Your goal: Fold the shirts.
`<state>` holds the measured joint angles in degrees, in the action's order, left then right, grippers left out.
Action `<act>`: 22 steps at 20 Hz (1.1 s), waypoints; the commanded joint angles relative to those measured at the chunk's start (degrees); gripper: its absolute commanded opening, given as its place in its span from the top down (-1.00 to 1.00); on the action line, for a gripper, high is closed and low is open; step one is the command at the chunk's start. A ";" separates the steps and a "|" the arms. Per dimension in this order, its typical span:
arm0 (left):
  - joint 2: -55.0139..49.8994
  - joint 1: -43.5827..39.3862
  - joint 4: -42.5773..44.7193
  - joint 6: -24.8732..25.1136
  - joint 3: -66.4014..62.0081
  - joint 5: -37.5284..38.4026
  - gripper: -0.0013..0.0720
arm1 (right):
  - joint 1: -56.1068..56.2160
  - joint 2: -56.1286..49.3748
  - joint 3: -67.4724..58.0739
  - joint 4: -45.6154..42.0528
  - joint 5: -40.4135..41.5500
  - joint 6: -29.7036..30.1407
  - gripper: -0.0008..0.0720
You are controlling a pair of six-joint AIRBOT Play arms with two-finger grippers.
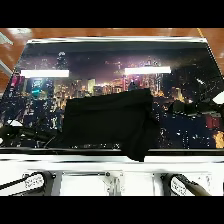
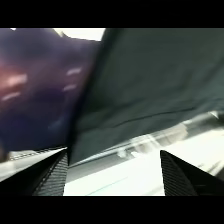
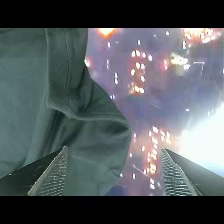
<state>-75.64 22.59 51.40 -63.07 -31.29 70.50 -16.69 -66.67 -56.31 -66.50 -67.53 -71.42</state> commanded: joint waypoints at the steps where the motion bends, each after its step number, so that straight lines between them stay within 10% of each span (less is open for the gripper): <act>1: -3.23 -4.61 -2.19 0.90 0.15 -4.20 -0.77 | 0.00 0.04 0.02 0.20 0.20 -0.04 -0.89; 4: -3.91 -5.33 -3.17 0.42 0.13 -4.39 0.86 | 0.00 0.04 0.02 -0.22 -0.52 -0.04 -0.89; 22: -3.56 -5.35 -8.59 2.43 -1.53 1.95 0.86 | 5.29 -9.31 17.99 8.09 7.21 -1.64 -0.89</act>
<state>-79.24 17.23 43.05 -61.65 -32.18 70.32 -14.37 -74.19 -38.96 -60.93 -64.25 -73.06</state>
